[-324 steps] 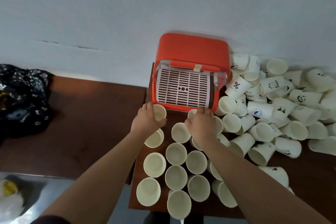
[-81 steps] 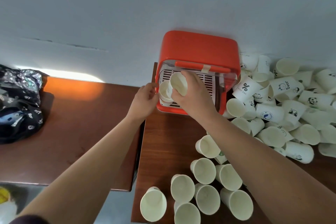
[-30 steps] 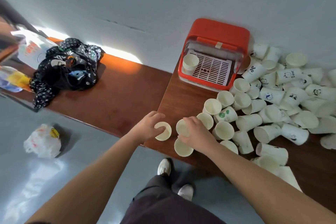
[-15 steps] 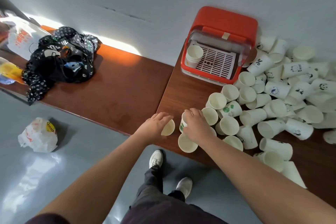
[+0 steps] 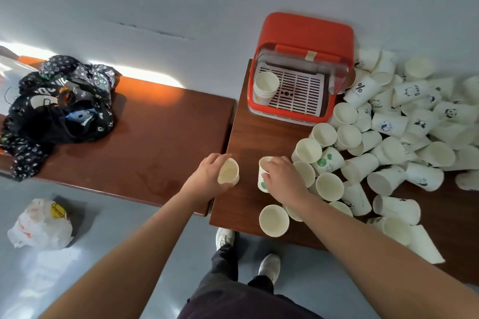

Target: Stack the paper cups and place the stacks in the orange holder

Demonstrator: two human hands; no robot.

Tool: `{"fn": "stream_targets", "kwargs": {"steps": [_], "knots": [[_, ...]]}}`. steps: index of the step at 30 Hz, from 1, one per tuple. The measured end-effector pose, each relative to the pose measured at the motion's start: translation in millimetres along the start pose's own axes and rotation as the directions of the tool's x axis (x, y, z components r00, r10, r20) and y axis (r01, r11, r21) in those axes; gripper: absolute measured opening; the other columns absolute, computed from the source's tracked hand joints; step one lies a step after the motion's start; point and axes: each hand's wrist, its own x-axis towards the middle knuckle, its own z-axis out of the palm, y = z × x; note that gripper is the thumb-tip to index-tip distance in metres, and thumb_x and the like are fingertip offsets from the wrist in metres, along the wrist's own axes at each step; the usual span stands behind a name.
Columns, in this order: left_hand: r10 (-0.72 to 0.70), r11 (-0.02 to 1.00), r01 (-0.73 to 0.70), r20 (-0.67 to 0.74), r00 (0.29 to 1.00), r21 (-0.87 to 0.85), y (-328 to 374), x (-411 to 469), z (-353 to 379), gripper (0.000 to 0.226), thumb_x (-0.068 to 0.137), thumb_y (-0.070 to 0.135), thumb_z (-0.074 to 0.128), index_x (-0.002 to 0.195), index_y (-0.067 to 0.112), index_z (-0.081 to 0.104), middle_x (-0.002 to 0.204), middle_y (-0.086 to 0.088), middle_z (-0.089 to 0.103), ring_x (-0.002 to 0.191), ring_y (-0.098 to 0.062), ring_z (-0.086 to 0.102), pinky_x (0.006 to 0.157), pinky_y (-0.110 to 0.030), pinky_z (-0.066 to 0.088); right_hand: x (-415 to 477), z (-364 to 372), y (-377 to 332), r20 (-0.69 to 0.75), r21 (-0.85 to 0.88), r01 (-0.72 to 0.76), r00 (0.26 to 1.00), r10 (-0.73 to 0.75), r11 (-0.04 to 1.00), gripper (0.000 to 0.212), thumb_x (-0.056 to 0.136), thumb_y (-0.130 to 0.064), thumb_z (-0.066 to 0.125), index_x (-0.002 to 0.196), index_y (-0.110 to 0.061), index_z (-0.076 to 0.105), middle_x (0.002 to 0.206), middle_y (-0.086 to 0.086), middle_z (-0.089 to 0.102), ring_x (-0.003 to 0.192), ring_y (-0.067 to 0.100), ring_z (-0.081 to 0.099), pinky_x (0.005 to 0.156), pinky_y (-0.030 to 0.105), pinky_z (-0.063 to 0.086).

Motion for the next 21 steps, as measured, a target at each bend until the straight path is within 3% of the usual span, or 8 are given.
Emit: {"fn": "stream_targets", "kwargs": {"steps": [3, 6, 9, 11, 15, 18, 21], "knots": [[-0.020, 0.998, 0.015, -0.080, 0.997, -0.064, 6, 18, -23, 0.080, 0.079, 0.036, 0.080, 0.147, 0.021, 0.041, 0.144, 0.000, 0.045, 0.129, -0.021, 0.045, 0.100, -0.033, 0.042, 14, -18, -2, -0.115, 0.076, -0.003, 0.993, 0.011, 0.997, 0.018, 0.092, -0.023, 0.060, 0.101, -0.012, 0.071, 0.112, 0.003, 0.060, 0.106, 0.023, 0.050, 0.094, 0.037, 0.046], [-0.028, 0.993, 0.010, -0.150, 0.988, -0.117, 19, 45, -55, 0.081, 0.079, 0.036, 0.080, 0.148, 0.025, 0.039, 0.146, 0.002, 0.044, 0.128, -0.018, 0.046, 0.099, -0.029, 0.038, 33, -51, -4, -0.241, 0.207, -0.054, 0.965, 0.104, 0.977, 0.012, 0.083, -0.020, 0.072, 0.090, -0.013, 0.076, 0.127, 0.006, 0.051, 0.114, 0.022, 0.049, 0.101, 0.035, 0.043], [-0.015, 0.982, -0.033, -0.250, 0.968, -0.188, 40, 79, -86, 0.083, 0.077, 0.032, 0.083, 0.147, 0.021, 0.039, 0.145, -0.001, 0.046, 0.130, -0.018, 0.047, 0.099, -0.027, 0.035, 47, -91, -5, -0.171, 0.408, -0.185, 0.946, 0.274, 0.894, 0.017, 0.087, -0.021, 0.069, 0.101, -0.013, 0.074, 0.144, 0.000, 0.036, 0.116, 0.009, 0.043, 0.095, 0.016, 0.031], [-0.019, 0.970, -0.053, -0.290, 0.957, -0.238, 56, 104, -103, 0.084, 0.078, 0.034, 0.083, 0.148, 0.019, 0.038, 0.146, -0.001, 0.046, 0.130, -0.017, 0.046, 0.099, -0.026, 0.035, 56, -107, -1, -0.160, 0.459, -0.235, 0.927, 0.340, 0.856, 0.018, 0.088, -0.022, 0.067, 0.104, -0.014, 0.073, 0.146, 0.001, 0.038, 0.125, 0.014, 0.044, 0.093, 0.011, 0.024], [0.064, 0.953, -0.155, -0.329, 0.942, -0.260, 86, 147, -123, 0.080, 0.077, 0.033, 0.085, 0.143, 0.017, 0.044, 0.140, -0.003, 0.047, 0.125, -0.017, 0.049, 0.101, -0.036, 0.045, 70, -126, 9, -0.230, 0.530, -0.241, 0.882, 0.411, 0.813, 0.020, 0.086, -0.022, 0.069, 0.105, -0.017, 0.072, 0.132, -0.001, 0.052, 0.124, 0.015, 0.048, 0.090, 0.012, 0.025], [0.114, 0.958, -0.190, -0.321, 0.940, -0.214, 100, 170, -123, 0.077, 0.074, 0.029, 0.087, 0.140, 0.015, 0.048, 0.137, -0.006, 0.047, 0.120, -0.016, 0.049, 0.098, -0.029, 0.041, 79, -133, 20, -0.316, 0.597, -0.200, 0.832, 0.456, 0.777, 0.037, 0.080, -0.021, 0.075, 0.115, -0.022, 0.062, 0.120, -0.005, 0.053, 0.114, 0.012, 0.050, 0.093, 0.019, 0.037], [0.129, 0.966, -0.192, -0.318, 0.939, -0.175, 104, 189, -114, 0.077, 0.073, 0.029, 0.087, 0.138, 0.014, 0.049, 0.136, -0.007, 0.047, 0.120, -0.021, 0.051, 0.095, -0.025, 0.038, 83, -134, 29, -0.324, 0.652, -0.201, 0.798, 0.508, 0.731, 0.054, 0.079, -0.023, 0.075, 0.127, -0.024, 0.051, 0.127, -0.006, 0.051, 0.118, 0.013, 0.048, 0.101, 0.030, 0.041]]}}
